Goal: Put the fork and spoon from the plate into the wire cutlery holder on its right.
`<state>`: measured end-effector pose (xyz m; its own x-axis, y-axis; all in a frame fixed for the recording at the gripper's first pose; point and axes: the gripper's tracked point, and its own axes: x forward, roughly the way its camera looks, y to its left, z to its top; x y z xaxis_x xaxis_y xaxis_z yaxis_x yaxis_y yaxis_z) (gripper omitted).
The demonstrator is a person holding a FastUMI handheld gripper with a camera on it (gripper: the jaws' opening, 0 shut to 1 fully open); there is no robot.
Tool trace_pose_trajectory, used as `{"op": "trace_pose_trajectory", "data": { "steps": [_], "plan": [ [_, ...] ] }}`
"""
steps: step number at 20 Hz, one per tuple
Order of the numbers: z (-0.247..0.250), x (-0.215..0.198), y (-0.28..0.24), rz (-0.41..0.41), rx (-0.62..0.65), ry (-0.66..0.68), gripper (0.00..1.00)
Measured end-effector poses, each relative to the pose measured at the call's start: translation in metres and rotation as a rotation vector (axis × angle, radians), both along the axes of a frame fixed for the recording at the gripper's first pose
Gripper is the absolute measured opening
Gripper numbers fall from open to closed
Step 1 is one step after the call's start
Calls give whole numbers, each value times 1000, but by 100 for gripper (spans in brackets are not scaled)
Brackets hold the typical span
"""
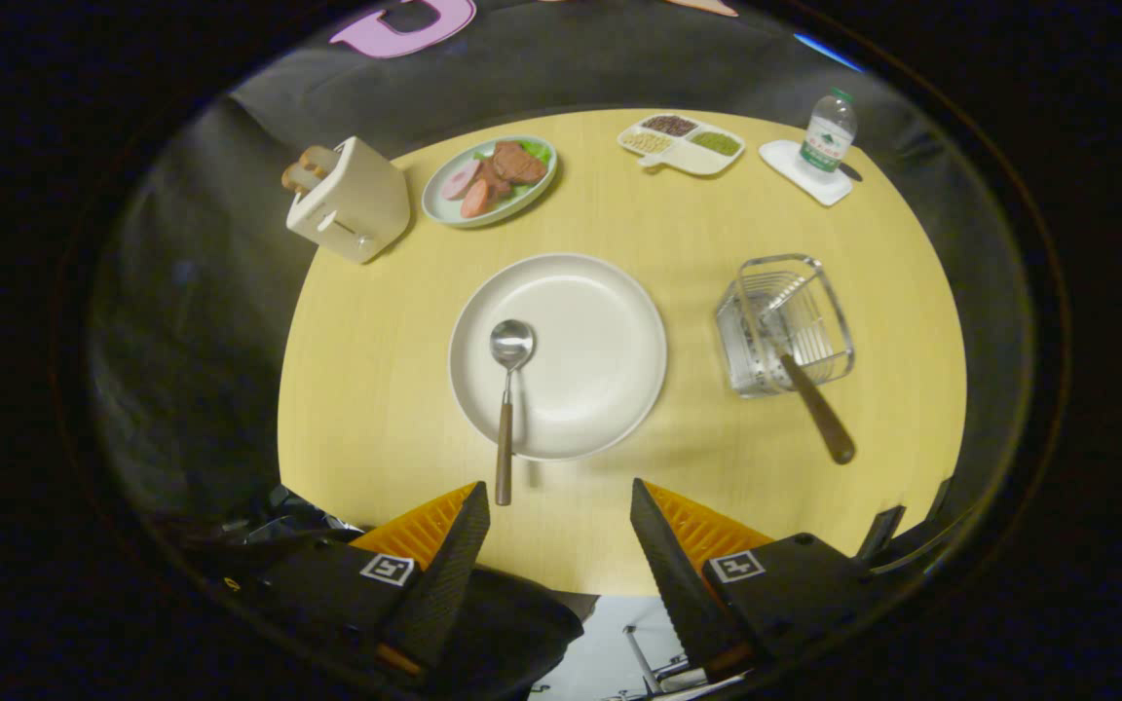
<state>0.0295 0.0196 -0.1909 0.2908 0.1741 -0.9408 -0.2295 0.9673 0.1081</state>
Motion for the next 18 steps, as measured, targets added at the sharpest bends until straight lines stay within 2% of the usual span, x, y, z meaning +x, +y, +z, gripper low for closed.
{"op": "trace_pose_trajectory", "data": {
  "steps": [6, 14, 18],
  "plan": [
    [-46, -15, 38, 63, -10, 83, 93],
    [-92, -14, 62, 75, -28, 143, 93],
    [-109, -13, 65, 45, -33, 169, 66]
  ]
}}
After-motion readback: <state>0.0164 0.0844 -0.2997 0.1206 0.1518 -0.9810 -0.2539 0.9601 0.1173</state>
